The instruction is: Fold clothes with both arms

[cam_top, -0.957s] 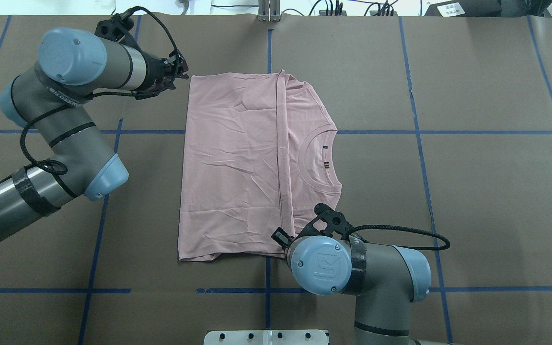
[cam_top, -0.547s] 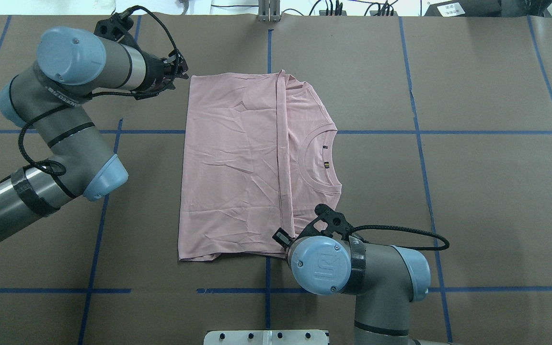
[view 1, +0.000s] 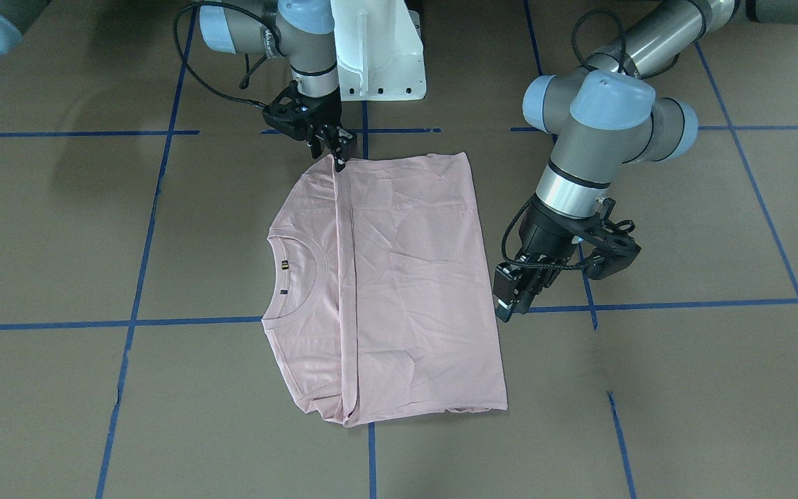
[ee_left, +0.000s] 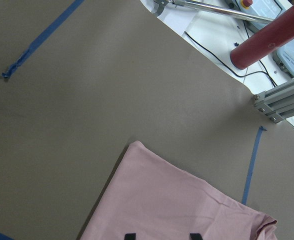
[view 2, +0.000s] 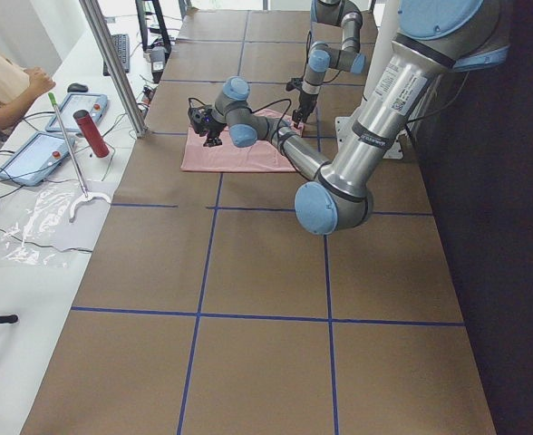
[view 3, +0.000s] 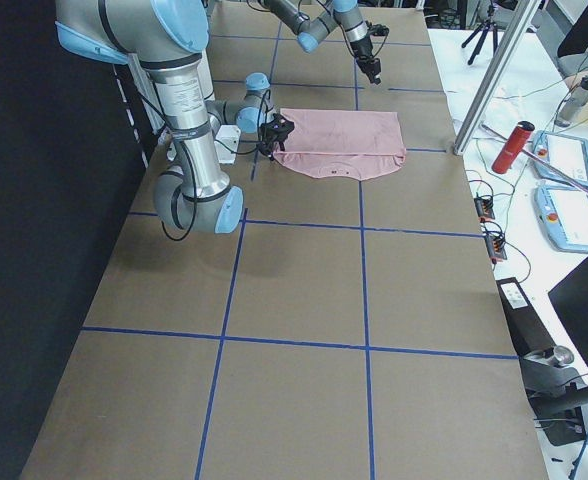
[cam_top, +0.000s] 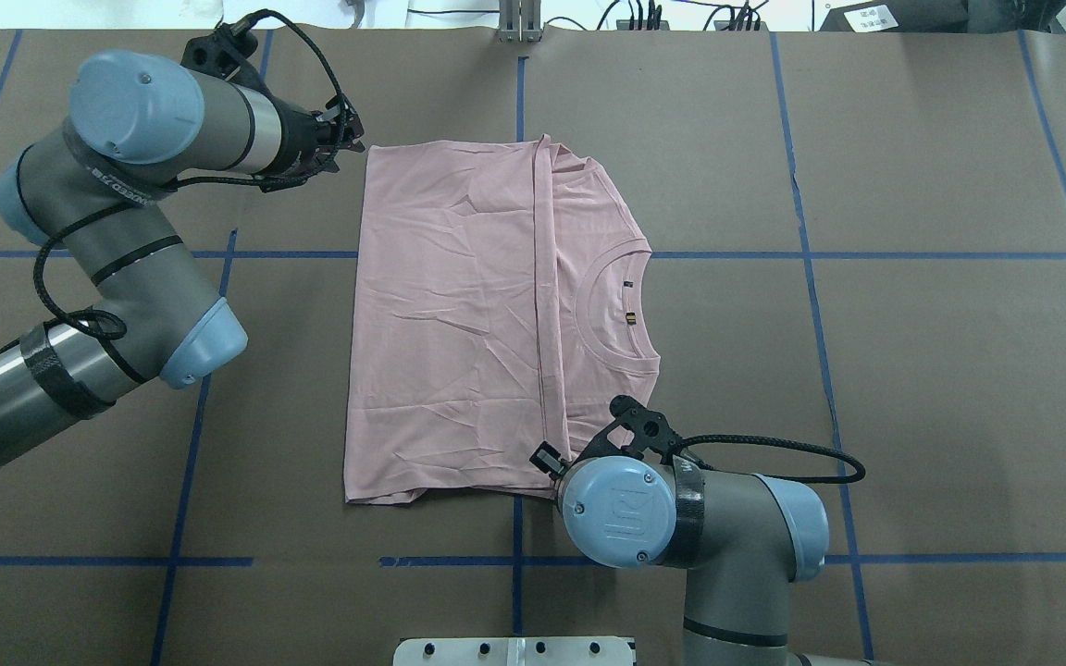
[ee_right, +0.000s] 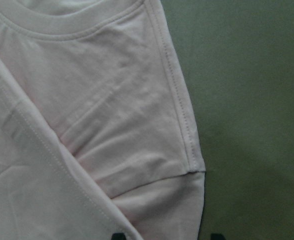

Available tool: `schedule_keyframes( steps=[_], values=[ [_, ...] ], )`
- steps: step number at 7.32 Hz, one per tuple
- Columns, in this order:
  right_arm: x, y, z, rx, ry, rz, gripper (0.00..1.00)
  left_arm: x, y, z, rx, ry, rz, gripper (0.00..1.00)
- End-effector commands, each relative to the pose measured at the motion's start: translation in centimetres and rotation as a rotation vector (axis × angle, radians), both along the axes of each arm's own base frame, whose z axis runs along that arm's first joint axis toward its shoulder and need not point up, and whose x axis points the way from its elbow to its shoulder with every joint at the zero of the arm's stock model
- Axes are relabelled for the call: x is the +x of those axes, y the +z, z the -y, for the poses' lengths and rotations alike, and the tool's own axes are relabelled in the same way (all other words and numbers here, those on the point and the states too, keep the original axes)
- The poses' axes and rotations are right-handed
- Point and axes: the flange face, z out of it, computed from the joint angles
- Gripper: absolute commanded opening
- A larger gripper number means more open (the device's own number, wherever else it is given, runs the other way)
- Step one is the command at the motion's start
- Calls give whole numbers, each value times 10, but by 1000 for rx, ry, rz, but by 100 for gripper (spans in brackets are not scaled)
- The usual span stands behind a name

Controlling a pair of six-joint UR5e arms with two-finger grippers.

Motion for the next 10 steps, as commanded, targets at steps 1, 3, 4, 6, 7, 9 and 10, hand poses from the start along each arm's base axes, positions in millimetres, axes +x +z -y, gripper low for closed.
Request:
schedule_keyframes(
  steps=[1,3,4,6,7,9,10],
  values=[
    [-1,0,0,-2,-2,0,45,-3,-5,-3,-9,0,8,47],
    [0,-3,-1,1,-10,7,0,-4,-7,-4,-9,1,10,47],
    [1,-5,-1,2,-9,10,0,-4,-7,-4,-10,0,9,47],
    [1,-5,-1,4,-10,11,0,-3,-7,-4,-10,1,9,47],
    [6,-13,-1,8,-8,29,0,-3,-7,-6,-9,3,8,47],
    [25,-28,-3,13,-8,61,0,-16,0,-34,-82,-1,-42,47],
    [32,-33,-3,15,-6,74,0,-11,0,-86,-137,37,-75,47]
  ],
)
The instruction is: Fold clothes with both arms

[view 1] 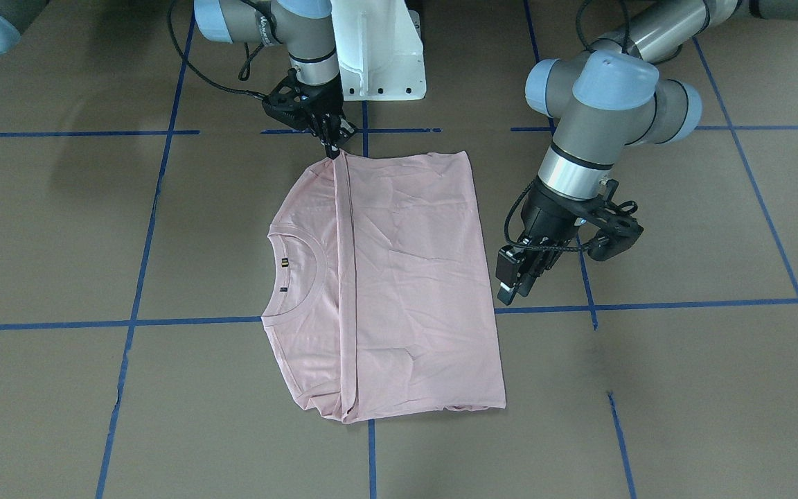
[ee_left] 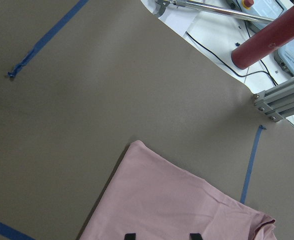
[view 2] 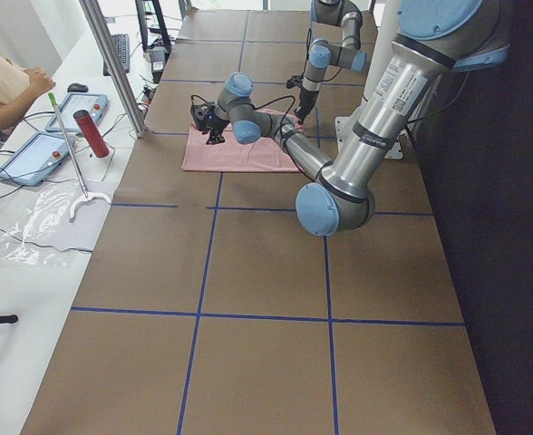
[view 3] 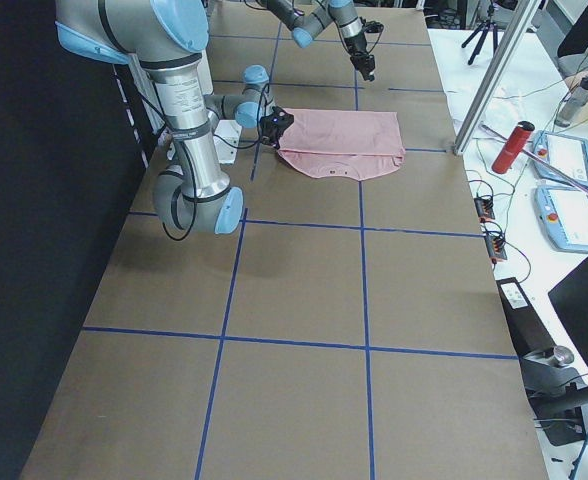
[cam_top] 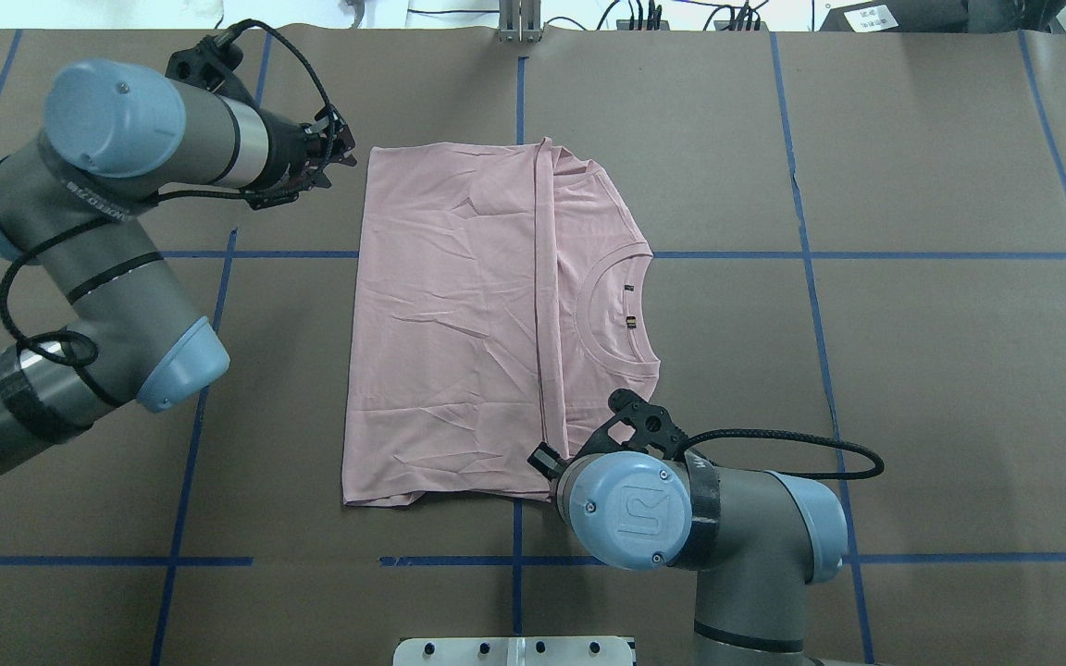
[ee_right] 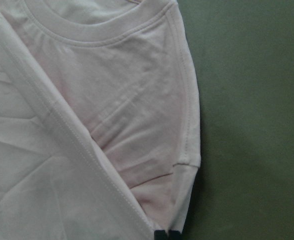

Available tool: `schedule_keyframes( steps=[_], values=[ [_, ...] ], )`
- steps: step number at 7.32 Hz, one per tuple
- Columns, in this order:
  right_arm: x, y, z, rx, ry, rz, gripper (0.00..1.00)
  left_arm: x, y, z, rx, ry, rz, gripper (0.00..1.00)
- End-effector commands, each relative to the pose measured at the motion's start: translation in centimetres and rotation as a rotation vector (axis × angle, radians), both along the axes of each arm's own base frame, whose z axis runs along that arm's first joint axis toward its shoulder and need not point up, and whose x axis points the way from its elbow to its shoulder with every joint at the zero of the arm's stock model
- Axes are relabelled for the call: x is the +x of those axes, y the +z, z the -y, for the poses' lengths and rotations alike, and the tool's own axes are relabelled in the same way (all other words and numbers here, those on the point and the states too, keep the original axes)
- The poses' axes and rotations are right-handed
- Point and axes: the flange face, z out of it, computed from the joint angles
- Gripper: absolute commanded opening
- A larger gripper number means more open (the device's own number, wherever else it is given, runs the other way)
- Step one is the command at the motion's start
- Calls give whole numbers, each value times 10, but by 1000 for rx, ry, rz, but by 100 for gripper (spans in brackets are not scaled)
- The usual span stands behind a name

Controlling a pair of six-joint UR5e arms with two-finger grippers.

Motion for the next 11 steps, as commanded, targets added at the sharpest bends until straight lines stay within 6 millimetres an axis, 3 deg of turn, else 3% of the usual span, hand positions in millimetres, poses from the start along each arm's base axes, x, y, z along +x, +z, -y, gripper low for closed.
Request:
schedule_keyframes(
  steps=[1,2,4,5,6,7,11],
  values=[
    [16,-5,-2,3,1,20,0,17,6,-100,-112,68,-44,49],
    [17,-2,-1,2,3,16,0,47,17,-151,-176,104,-37,51],
    [17,-3,-2,3,1,17,0,108,33,-228,-269,140,65,54],
    [18,-4,-2,3,1,20,0,117,34,-242,-300,139,60,55],
    [19,-6,-2,3,4,25,0,129,46,-257,-320,159,97,65],
    [19,-6,-1,4,5,25,0,126,46,-260,-330,157,110,66],
    [19,-7,-1,4,5,27,0,138,58,-277,-350,185,173,65]
  ],
)
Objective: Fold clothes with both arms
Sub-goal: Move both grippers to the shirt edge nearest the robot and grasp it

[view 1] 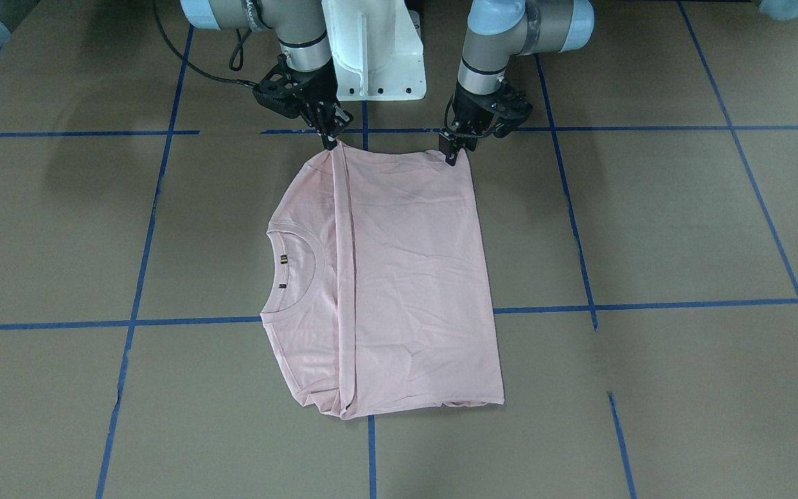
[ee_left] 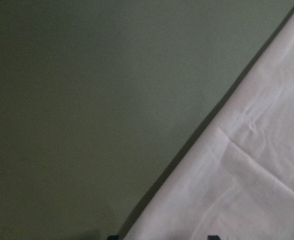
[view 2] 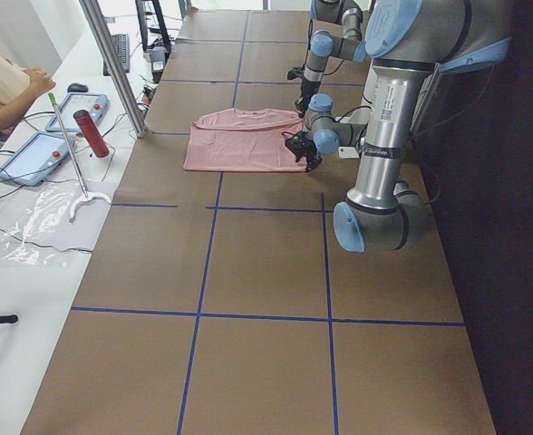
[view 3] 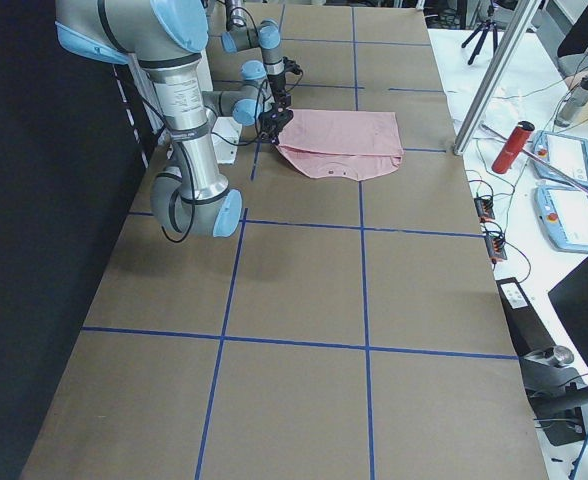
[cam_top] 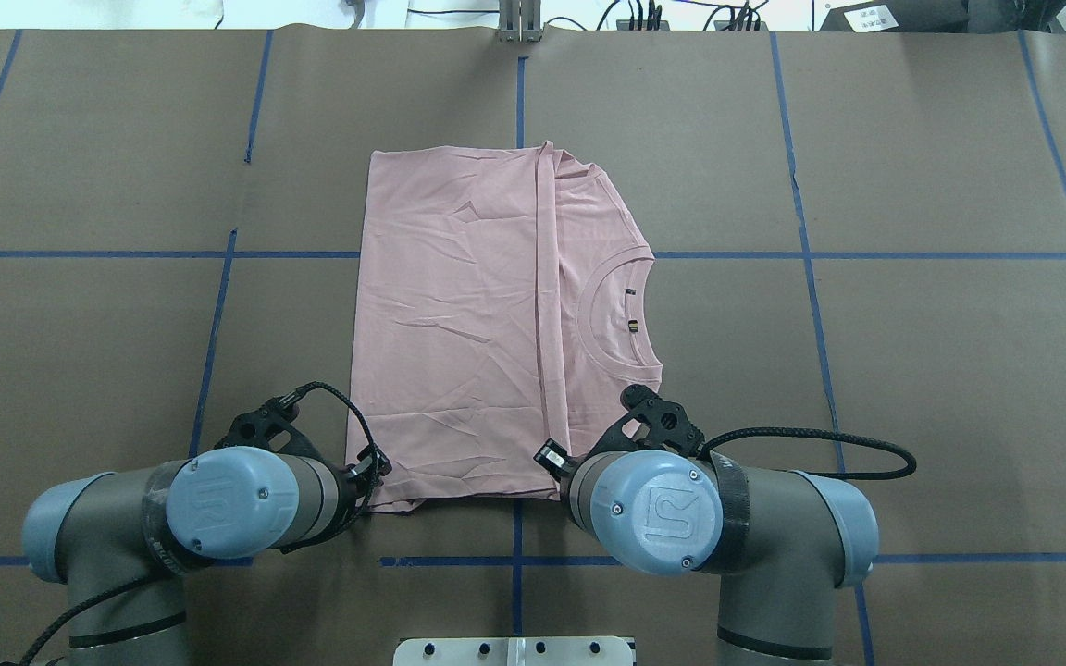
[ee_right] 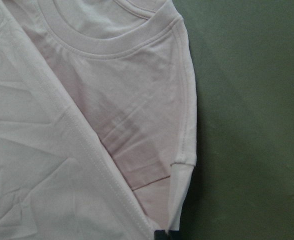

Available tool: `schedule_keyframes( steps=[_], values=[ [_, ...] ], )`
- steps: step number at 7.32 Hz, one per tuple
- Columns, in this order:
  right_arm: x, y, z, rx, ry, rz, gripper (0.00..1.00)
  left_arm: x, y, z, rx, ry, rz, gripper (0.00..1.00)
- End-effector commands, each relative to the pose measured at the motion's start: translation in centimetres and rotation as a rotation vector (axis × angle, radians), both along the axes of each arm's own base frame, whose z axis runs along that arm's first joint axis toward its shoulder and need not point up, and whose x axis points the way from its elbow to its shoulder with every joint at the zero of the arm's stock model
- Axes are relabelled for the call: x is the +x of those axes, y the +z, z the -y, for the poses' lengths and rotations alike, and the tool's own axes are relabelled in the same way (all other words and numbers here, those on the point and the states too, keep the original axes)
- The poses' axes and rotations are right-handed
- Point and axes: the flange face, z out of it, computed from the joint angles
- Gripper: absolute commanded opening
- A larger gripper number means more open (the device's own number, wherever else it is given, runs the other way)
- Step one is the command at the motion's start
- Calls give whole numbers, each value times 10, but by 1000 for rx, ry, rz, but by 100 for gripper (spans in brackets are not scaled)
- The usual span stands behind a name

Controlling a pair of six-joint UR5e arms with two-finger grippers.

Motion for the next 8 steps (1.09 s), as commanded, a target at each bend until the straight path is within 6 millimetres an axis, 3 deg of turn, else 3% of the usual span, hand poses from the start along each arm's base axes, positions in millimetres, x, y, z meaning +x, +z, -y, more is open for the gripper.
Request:
schedule_keyframes(
  steps=[1,2,5,7,8],
  values=[
    [0,0,1,0,1,1,0,2,-1,-5,-3,8,2,45],
    [0,0,0,0,0,-1,0,0,-5,-5,-9,-1,-7,0],
    [0,0,1,0,1,-1,0,-1,-12,-5,-7,-1,-14,0],
    [9,-5,2,0,10,15,0,-38,-52,-12,2,-6,-62,0],
    [40,-13,-10,-3,5,21,0,-54,-72,-18,-5,-7,-76,0]
  ],
)
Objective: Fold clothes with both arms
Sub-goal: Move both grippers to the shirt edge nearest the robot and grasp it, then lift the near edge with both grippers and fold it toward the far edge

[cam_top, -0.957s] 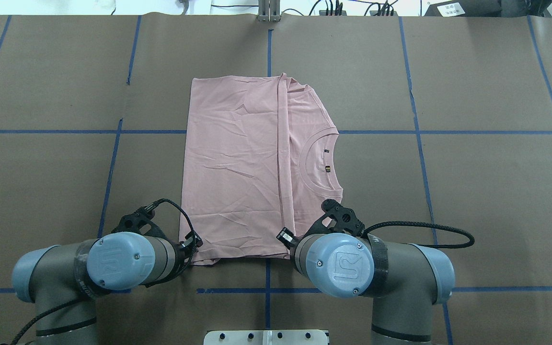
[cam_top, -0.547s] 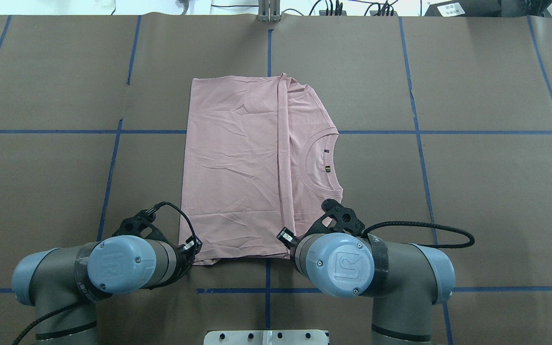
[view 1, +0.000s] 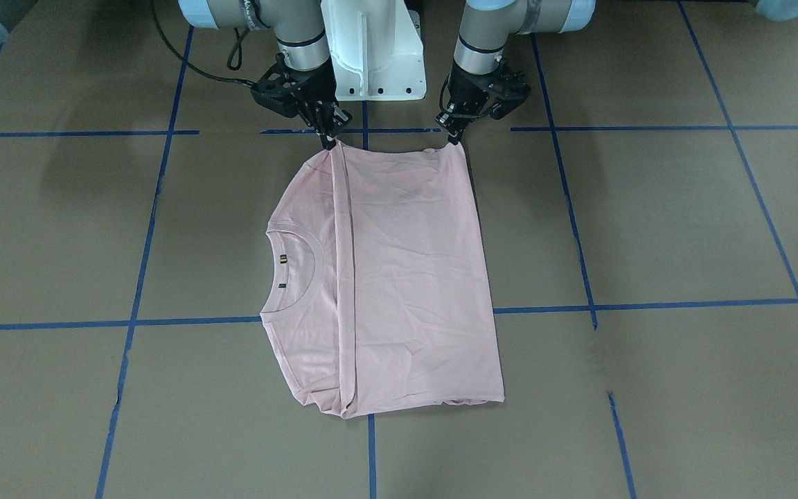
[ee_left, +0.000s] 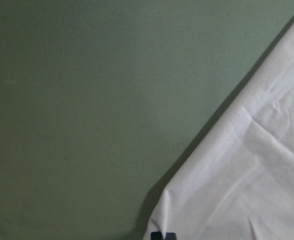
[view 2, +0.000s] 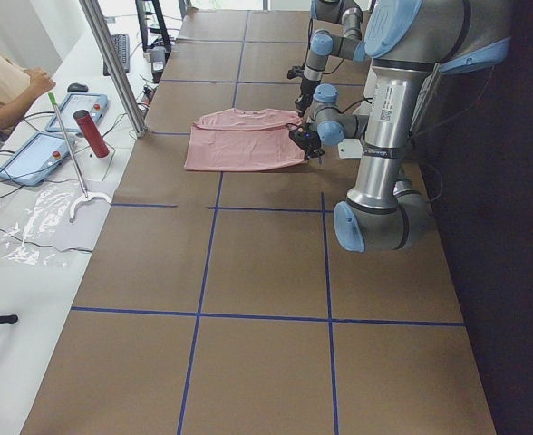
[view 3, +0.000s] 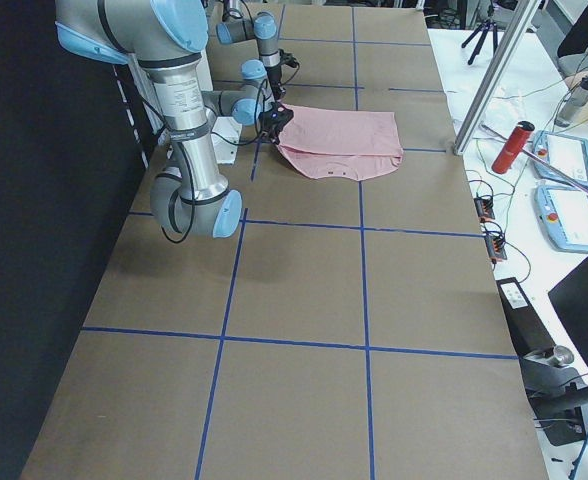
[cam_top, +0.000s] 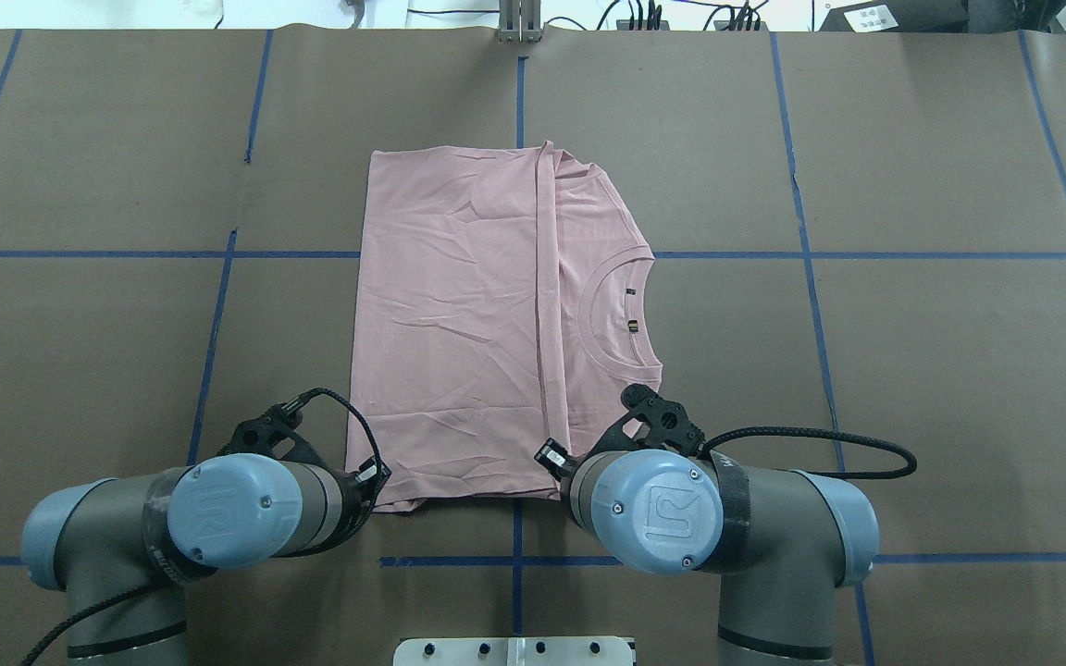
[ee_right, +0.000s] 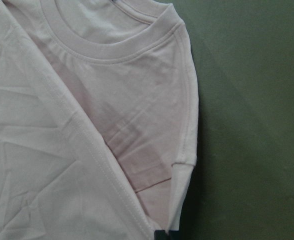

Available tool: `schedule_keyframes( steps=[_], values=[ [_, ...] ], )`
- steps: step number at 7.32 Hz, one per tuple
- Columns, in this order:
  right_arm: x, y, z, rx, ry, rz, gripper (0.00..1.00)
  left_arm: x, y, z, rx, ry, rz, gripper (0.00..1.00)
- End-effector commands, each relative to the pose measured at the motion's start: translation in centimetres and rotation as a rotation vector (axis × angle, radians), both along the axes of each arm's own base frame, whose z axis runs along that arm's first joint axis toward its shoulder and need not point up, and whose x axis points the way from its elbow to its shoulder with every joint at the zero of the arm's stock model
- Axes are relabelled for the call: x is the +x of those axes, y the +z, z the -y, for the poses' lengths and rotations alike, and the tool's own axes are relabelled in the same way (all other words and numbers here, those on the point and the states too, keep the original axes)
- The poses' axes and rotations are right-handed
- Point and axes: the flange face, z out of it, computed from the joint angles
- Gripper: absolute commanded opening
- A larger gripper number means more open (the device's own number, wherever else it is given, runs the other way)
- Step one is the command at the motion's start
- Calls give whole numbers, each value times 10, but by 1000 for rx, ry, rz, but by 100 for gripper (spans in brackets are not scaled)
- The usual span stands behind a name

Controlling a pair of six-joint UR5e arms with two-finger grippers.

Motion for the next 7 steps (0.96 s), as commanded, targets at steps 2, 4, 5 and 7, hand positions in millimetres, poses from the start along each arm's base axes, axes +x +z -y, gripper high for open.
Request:
schedule_keyframes(
  steps=[2,4,5,7],
  values=[
    [88,-45,-34,-24,-15,-20,0,-55,-65,-15,-6,-13,-81,0],
    [84,-63,58,27,59,-55,0,-55,-83,75,127,-85,-49,0],
    [77,-70,113,16,111,-63,0,-56,-81,110,151,-122,-21,0],
    [51,-68,228,-34,173,-24,0,-56,-65,171,244,-151,3,0]
  ],
)
